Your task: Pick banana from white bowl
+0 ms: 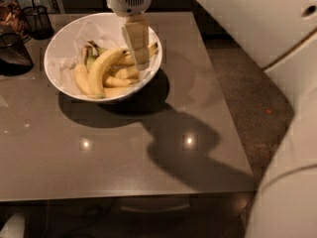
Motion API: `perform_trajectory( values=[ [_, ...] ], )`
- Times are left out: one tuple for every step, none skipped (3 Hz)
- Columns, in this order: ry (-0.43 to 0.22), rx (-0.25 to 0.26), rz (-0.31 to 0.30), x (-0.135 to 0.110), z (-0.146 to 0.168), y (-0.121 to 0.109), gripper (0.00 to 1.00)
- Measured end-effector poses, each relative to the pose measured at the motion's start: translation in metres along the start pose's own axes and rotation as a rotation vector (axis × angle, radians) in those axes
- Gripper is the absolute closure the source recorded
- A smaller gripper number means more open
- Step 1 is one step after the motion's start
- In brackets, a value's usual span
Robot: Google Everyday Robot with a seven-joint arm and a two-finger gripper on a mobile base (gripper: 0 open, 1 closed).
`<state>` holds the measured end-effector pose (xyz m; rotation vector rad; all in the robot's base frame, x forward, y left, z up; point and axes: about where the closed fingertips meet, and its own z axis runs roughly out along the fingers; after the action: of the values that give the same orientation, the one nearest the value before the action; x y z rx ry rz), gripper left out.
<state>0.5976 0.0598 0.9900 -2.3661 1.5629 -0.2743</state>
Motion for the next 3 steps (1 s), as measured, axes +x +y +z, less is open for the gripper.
perform_trajectory(
  values=[
    [0.025,-0.012,-0.088,-0.019,0.020,-0.023,0.00],
    [0.050,-0.024,-0.150,-0.031,0.037,-0.037,0.01],
    [0.066,-0.035,-0.183,-0.033,0.050,-0.044,0.08]
  ],
)
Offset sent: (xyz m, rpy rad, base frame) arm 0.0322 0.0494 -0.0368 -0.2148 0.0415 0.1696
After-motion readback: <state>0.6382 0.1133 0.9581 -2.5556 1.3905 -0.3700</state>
